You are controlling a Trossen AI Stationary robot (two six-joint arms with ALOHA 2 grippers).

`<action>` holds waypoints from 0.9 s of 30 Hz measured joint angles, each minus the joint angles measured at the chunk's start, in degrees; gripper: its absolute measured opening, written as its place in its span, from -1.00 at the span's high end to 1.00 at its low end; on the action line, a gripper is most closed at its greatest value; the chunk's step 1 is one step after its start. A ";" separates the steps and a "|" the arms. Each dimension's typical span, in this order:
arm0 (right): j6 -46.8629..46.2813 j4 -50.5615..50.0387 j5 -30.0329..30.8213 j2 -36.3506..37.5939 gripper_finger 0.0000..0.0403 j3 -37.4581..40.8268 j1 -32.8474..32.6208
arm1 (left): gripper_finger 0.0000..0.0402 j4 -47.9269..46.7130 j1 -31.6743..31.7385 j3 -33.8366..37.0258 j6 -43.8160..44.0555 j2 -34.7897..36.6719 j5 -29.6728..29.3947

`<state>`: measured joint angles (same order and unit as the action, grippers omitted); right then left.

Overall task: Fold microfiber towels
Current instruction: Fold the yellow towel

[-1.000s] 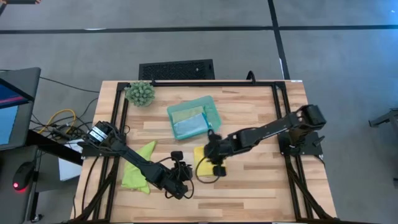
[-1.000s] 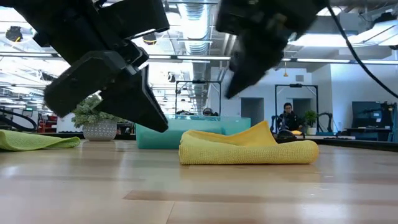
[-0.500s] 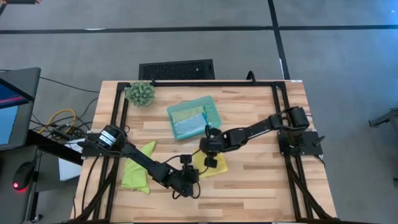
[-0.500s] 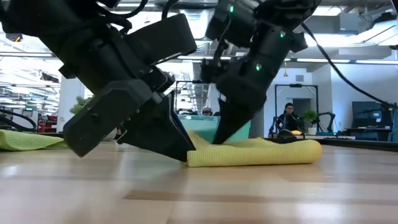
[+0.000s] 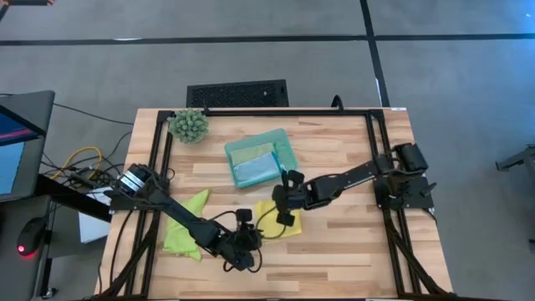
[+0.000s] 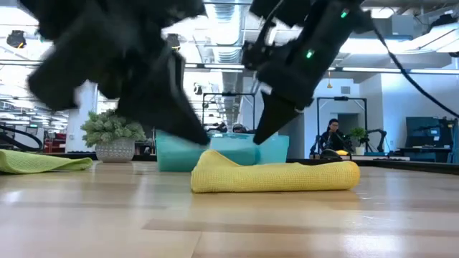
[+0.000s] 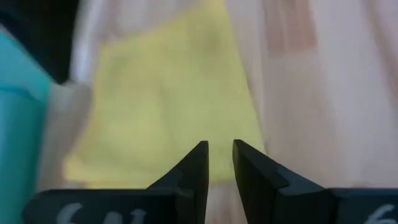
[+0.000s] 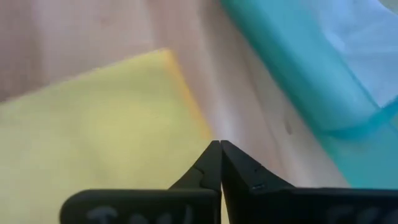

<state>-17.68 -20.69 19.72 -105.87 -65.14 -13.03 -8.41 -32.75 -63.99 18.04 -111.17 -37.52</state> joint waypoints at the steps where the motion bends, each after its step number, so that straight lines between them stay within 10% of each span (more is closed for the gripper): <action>1: 0.20 0.26 0.04 0.31 0.88 0.00 -0.88 | 0.67 0.05 -0.21 -0.09 0.59 0.70 -1.24; 27: -10.93 22.20 5.93 -0.28 0.89 15.69 -4.84 | 0.67 -15.12 6.45 -1.94 10.83 -3.20 -9.95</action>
<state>-28.61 1.51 25.65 -106.15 -49.45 -17.87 -23.53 -26.30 -65.93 28.87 -114.37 -47.47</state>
